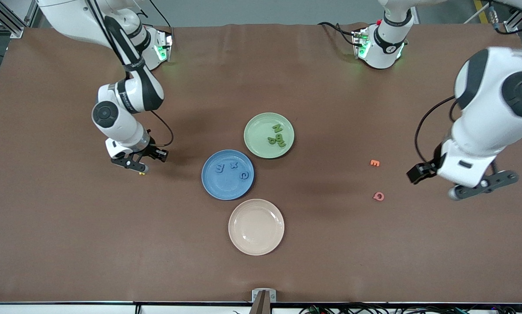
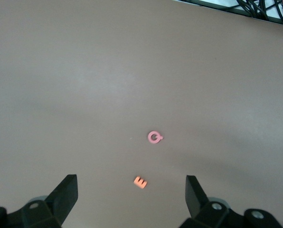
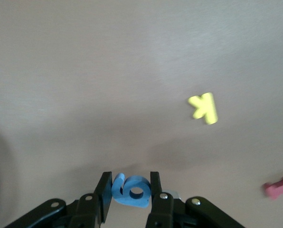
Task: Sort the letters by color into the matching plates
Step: 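Place the blue c on its plate while the left gripper withdraws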
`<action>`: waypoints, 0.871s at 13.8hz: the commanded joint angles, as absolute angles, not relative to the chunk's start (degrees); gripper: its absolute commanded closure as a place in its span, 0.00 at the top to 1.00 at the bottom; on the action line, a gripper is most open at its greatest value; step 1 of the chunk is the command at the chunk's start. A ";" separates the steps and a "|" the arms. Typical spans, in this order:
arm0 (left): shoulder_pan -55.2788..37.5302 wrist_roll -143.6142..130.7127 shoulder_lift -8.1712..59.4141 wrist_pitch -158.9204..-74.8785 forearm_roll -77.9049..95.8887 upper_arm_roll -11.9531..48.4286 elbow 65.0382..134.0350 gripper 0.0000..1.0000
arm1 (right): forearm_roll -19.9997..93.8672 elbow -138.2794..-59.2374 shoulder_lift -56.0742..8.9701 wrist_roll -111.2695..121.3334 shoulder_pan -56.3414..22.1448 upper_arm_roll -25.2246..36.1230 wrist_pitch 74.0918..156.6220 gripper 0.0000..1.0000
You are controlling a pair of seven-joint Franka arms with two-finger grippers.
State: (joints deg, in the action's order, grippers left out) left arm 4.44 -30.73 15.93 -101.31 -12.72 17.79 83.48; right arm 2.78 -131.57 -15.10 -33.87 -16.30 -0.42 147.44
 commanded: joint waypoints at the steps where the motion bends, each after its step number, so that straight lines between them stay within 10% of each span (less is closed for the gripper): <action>1: 3.17 -28.39 10.48 -98.19 -8.80 14.34 85.43 1.00 | 3.60 -126.41 -15.20 -44.08 -22.39 0.00 143.46 0.00; 12: 0.61 -15.56 -3.42 -90.88 -2.02 5.54 92.01 1.00 | 3.43 -101.09 -30.92 -65.73 -31.73 0.09 136.76 0.00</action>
State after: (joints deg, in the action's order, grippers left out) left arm 1.26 -16.64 0.23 -91.05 -3.19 6.37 88.08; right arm 3.04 -106.96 -26.62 -63.16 -30.69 -0.46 137.75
